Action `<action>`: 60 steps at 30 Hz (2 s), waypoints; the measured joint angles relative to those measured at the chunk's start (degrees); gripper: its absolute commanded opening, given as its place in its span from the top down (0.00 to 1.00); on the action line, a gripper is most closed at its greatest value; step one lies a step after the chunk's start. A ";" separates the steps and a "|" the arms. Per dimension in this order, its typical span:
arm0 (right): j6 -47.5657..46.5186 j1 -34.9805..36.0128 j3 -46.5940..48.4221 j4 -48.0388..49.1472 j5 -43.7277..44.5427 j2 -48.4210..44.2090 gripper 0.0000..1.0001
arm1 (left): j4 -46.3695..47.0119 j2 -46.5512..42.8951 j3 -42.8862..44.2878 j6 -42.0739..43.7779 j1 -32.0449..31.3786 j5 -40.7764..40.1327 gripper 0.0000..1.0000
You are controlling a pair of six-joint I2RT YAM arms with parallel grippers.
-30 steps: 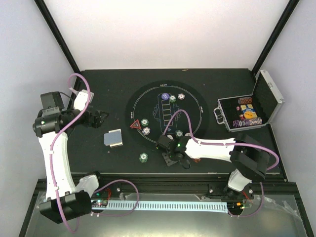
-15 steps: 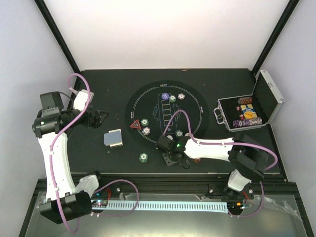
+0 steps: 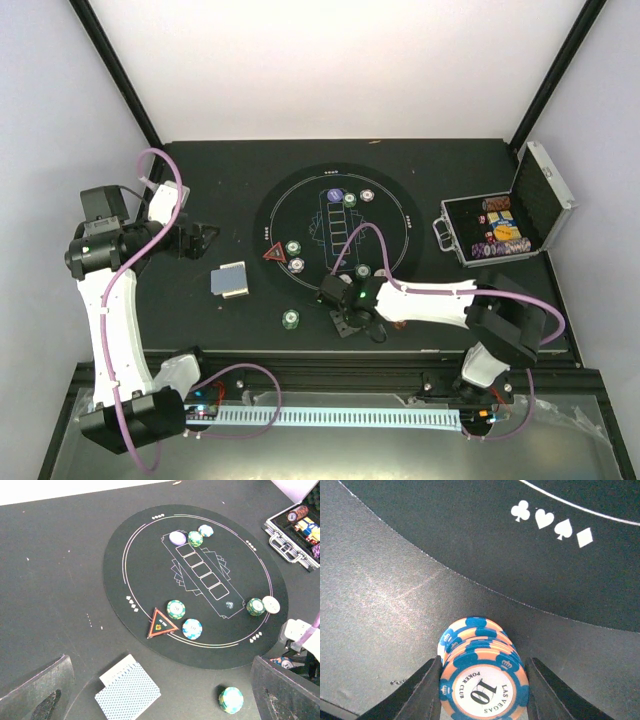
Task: Distribute texas hold em gaming equipment
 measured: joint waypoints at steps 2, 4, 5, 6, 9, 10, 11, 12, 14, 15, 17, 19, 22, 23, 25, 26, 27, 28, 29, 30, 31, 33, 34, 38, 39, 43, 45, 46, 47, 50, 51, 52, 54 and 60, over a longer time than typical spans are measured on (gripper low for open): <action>-0.02 0.00 0.22 -0.66 0.00 -0.66 0.63 | 0.00 0.00 0.00 0.00 0.00 0.02 0.01; -0.02 0.00 0.87 -1.38 0.00 -1.38 0.63 | 0.00 0.00 0.00 -0.02 0.00 0.00 0.01; -0.02 0.00 1.31 -1.75 0.02 -1.79 0.63 | 0.00 0.00 0.00 0.00 0.00 0.00 0.01; -0.04 0.00 1.88 -2.21 0.04 -2.19 0.63 | 0.00 0.00 0.00 -0.02 0.00 0.02 0.01; -0.28 -0.31 4.04 -4.07 0.59 -3.39 0.64 | 0.00 0.00 0.00 0.00 0.00 0.02 0.01; -0.42 -0.61 4.96 -4.72 0.83 -3.87 0.64 | -0.02 0.00 0.00 0.00 0.00 0.02 0.01; -0.59 -1.05 5.53 -5.09 1.01 -4.24 0.64 | -0.02 0.00 0.00 0.02 0.00 0.02 0.01; -1.01 -2.10 6.38 -5.60 1.03 -4.83 0.65 | -0.07 0.00 0.00 0.07 0.00 0.02 0.01; -1.86 -4.94 7.39 -6.14 1.22 -5.79 0.65 | -0.24 0.00 0.00 0.17 0.00 0.04 0.01; -2.45 -7.08 7.82 -6.29 1.07 -6.25 0.65 | -0.37 0.00 0.00 0.22 0.00 0.04 0.01; -3.87 -11.96 8.79 -6.56 1.11 -6.67 0.65 | -0.46 0.00 0.00 0.22 0.00 0.04 0.01; -5.66 -17.38 10.40 -6.73 1.25 -6.29 0.65 | -0.46 0.00 0.00 0.22 0.00 0.04 0.01; -8.07 -23.45 13.42 -6.69 1.22 -4.09 0.65 | -0.55 0.00 0.13 0.20 0.00 0.04 0.01; -8.87 -25.22 14.45 -6.45 1.14 -2.82 0.65 | -0.55 0.00 0.26 0.20 0.00 0.07 0.01; -10.14 -28.35 16.22 -5.92 0.87 0.20 0.65 | -0.79 0.00 0.72 0.20 0.00 0.11 0.01; -10.64 -29.55 16.76 -5.55 0.76 1.70 0.65 | -0.87 0.00 0.96 0.20 0.00 0.17 0.01; -11.06 -30.77 17.31 -5.27 0.63 3.52 0.65 | -0.92 0.00 1.22 0.20 0.00 0.22 0.01; -11.37 -31.58 17.68 -5.09 0.44 4.98 0.65 | -0.96 0.00 1.29 0.20 0.00 0.24 0.01; -11.67 -32.28 18.03 -4.87 0.33 6.64 0.65 | -1.05 0.02 1.44 0.20 0.00 0.24 0.01; -11.89 -32.74 18.27 -4.59 0.20 8.22 0.65 | -1.16 0.02 1.55 0.20 0.00 0.24 0.01; -12.02 -32.98 18.45 -4.33 0.09 9.68 0.65 | -1.38 0.02 1.70 0.20 0.00 0.24 0.01; -12.17 -33.03 18.64 -3.96 -0.26 12.11 0.65 | -1.40 0.00 1.84 0.20 0.00 0.28 0.01; -12.22 -33.00 18.73 -3.76 -0.46 13.07 0.65 | -1.46 0.00 1.84 0.20 0.00 0.28 0.01; -12.22 -33.00 18.78 -2.84 -1.20 14.78 0.66 | -1.51 0.02 1.84 0.20 0.00 0.28 0.01; -12.22 -33.03 18.78 -2.54 -1.31 14.97 0.66 | -1.51 0.02 1.81 0.20 0.00 0.28 0.01; -12.20 -33.00 18.73 -1.25 -1.77 15.78 0.68 | -1.51 0.02 1.84 0.20 0.00 0.28 0.01; -12.17 -33.00 18.25 -0.35 -2.08 15.98 0.68 | -1.51 0.02 1.81 0.22 0.00 0.28 0.01; -12.15 -33.00 17.90 -0.04 -2.16 16.00 0.68 | -1.51 0.02 1.81 0.22 0.00 0.28 0.01; -12.13 -33.00 17.57 0.37 -2.19 15.96 0.68 | -1.51 0.02 1.84 0.22 0.00 0.28 0.01; -11.98 -33.00 15.78 2.36 -2.21 14.91 0.68 | -1.51 0.02 1.84 0.22 0.00 0.28 0.01; -11.96 -33.00 14.93 3.30 -2.21 14.38 0.68 | -1.51 0.02 1.84 0.22 0.00 0.28 0.01; -11.96 -33.00 14.12 3.98 -2.21 13.84 0.68 | -1.51 0.02 1.81 0.22 0.00 0.28 0.01; -11.96 -33.00 12.55 4.92 -2.23 12.72 0.68 | -1.51 0.02 1.84 0.22 0.00 0.28 0.01; -11.96 -33.00 10.88 5.33 -2.23 11.50 0.68 | -1.49 0.02 1.84 0.20 0.00 0.37 0.01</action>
